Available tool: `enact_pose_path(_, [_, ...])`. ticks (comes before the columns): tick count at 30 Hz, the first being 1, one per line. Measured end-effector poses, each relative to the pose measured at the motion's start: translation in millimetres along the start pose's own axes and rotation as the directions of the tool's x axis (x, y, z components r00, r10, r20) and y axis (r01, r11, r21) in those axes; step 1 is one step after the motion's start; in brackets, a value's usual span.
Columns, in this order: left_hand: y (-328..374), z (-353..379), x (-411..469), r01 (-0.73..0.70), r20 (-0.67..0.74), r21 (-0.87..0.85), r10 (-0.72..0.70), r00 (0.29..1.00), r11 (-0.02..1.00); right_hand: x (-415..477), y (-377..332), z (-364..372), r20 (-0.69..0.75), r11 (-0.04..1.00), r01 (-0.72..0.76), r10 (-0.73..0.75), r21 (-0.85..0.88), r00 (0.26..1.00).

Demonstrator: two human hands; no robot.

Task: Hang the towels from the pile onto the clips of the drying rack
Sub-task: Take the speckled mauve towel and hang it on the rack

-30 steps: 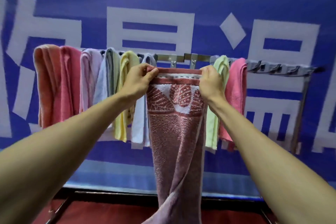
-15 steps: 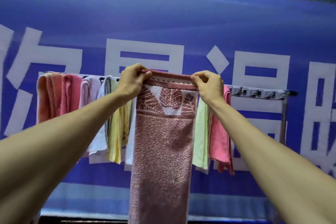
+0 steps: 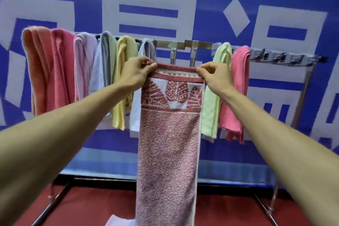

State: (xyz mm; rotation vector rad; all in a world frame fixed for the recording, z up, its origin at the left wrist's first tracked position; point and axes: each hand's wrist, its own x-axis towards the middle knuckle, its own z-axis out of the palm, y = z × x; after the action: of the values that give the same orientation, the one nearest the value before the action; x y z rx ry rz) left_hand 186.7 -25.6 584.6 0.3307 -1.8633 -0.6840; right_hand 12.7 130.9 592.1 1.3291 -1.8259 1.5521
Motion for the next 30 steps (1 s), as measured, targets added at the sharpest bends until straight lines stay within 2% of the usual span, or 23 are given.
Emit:
enact_pose_path(5, [-53,33,-27,0.156,0.098,0.032,-0.159,0.982,0.987,-27,53,22,0.136,0.990,-0.129,0.135,-0.054,0.981])
enact_pose_path(9, [-107,74,-66,0.356,0.105,-0.001,-0.354,0.929,0.934,-61,108,53,0.201,0.944,-0.327,0.330,-0.050,0.922])
enact_pose_path(13, [-161,118,-126,0.595,0.126,-0.078,-0.584,0.802,0.800,-112,162,87,0.257,0.857,-0.513,0.506,-0.046,0.823])
enact_pose_path(18, [-195,142,-189,0.741,0.224,-0.173,-0.706,0.672,0.649,-179,210,125,0.305,0.699,-0.711,0.663,0.075,0.684])
enact_pose_path(21, [-198,153,-215,0.846,0.299,-0.229,-0.793,0.532,0.481,-214,229,144,0.339,0.599,-0.786,0.716,0.150,0.611])
enact_pose_path(22, [-199,157,-215,0.858,0.308,-0.265,-0.804,0.508,0.441,-220,232,149,0.344,0.585,-0.795,0.722,0.162,0.601])
enact_pose_path(23, [-200,162,-213,0.849,0.297,-0.276,-0.801,0.520,0.450,-222,232,153,0.347,0.582,-0.797,0.722,0.165,0.599])
enact_pose_path(26, [-200,170,-204,0.792,0.239,-0.240,-0.756,0.609,0.562,-219,223,157,0.352,0.603,-0.772,0.691,0.201,0.631])
enact_pose_path(27, [-199,171,-204,0.795,0.241,-0.260,-0.761,0.603,0.548,-219,219,158,0.357,0.624,-0.757,0.674,0.194,0.646])
enact_pose_path(30, [-196,174,-210,0.839,0.283,-0.331,-0.802,0.525,0.432,-223,211,156,0.384,0.664,-0.738,0.654,0.121,0.651])
